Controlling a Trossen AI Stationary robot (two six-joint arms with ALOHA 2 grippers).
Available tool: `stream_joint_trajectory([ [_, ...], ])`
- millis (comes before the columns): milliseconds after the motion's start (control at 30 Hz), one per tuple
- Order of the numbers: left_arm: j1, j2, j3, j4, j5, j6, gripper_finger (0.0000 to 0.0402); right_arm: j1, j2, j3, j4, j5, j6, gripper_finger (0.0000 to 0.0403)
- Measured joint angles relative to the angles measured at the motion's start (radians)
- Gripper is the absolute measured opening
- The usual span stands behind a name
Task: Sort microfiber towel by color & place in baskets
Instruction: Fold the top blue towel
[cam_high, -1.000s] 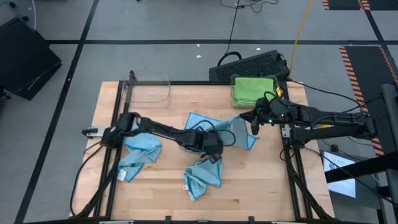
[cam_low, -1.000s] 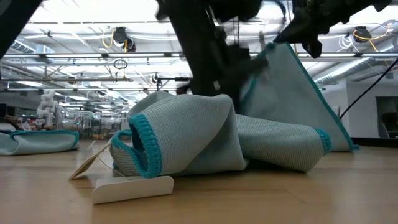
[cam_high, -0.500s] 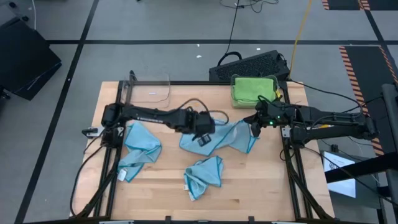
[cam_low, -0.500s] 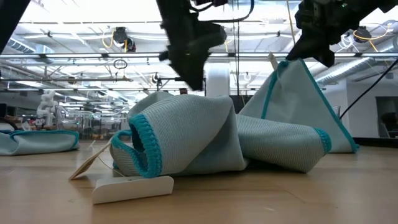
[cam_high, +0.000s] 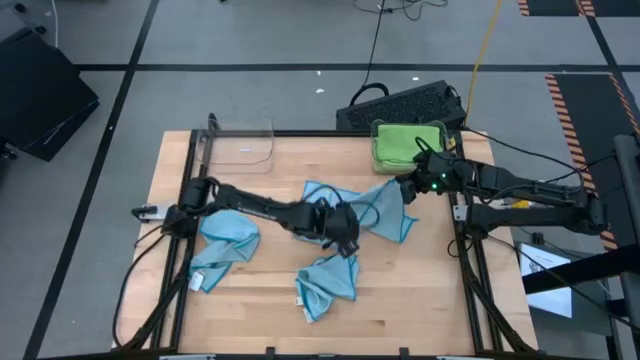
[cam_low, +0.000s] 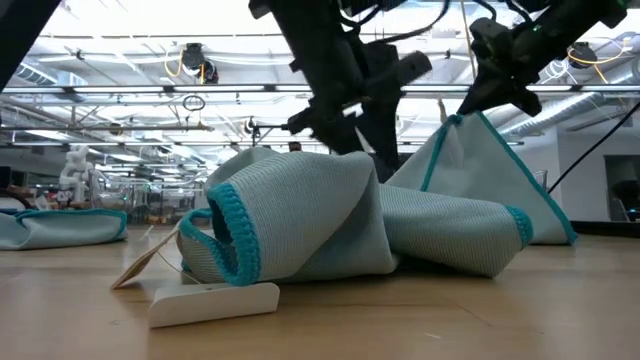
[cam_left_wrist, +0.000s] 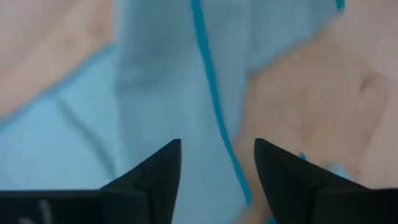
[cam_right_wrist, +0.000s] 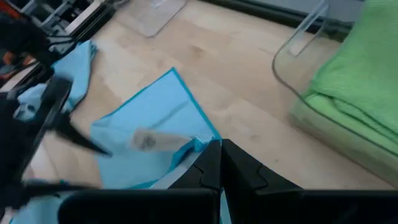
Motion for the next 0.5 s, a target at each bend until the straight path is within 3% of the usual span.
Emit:
stream_joint_trajectory([
  [200, -0.066, 0.076, 0.000, 0.048, -0.026, -0.012, 0.0238, -0.058, 0.013, 0.000, 0.008, -0.026, 0.003, 0.0000],
  [400, -0.090, 0.129, 0.000, 0.080, -0.196, -0.017, 0.0246, -0.089, 0.037, 0.000, 0.004, -0.069, 0.019, 0.0000],
  [500, -0.071, 0.137, -0.001, 0.093, -0.209, -0.026, 0.0246, -0.091, 0.045, 0.000, 0.004, -0.088, 0.020, 0.0000],
])
